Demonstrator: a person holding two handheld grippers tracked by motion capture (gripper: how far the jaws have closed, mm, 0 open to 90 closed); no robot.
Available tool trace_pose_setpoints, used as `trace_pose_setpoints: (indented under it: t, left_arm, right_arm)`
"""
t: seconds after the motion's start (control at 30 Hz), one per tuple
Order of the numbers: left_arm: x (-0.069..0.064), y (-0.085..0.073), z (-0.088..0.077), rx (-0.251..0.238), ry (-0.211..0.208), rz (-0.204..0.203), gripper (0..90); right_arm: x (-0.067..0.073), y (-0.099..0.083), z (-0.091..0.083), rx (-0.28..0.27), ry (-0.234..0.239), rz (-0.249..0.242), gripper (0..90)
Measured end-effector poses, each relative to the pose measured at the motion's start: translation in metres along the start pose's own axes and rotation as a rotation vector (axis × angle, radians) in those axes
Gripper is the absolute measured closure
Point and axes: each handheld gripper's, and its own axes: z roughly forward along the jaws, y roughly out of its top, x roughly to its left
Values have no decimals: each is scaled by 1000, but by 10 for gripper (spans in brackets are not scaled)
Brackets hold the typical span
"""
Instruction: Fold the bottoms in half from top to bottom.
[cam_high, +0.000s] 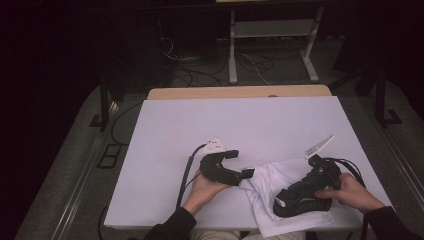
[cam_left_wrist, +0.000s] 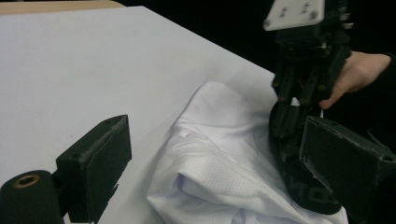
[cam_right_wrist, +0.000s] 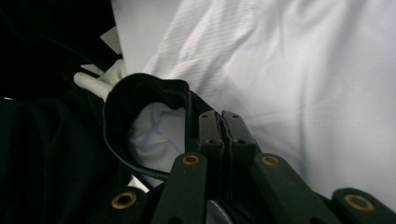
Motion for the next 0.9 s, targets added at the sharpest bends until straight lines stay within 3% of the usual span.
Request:
trace_pose_setpoints:
  t: [0.23,0.43,0.73,0.9]
  left_arm:
    - [0,0,0,-10,-5,-7,79]
    - [-1,0,2,-5,-8,-10,79]
    - [-1,0,4,-7,-14,-10,80]
    - [-3,-1,8,2,-26,-11,80]
  right_arm:
    - [19,-12,-7,-41,-11,-31,849]
    - [34,-20,-7,-36,-9,-53,834]
    - [54,-41,-2,18,-29,-84,834]
    - [55,-49,9,54,-43,-98,838]
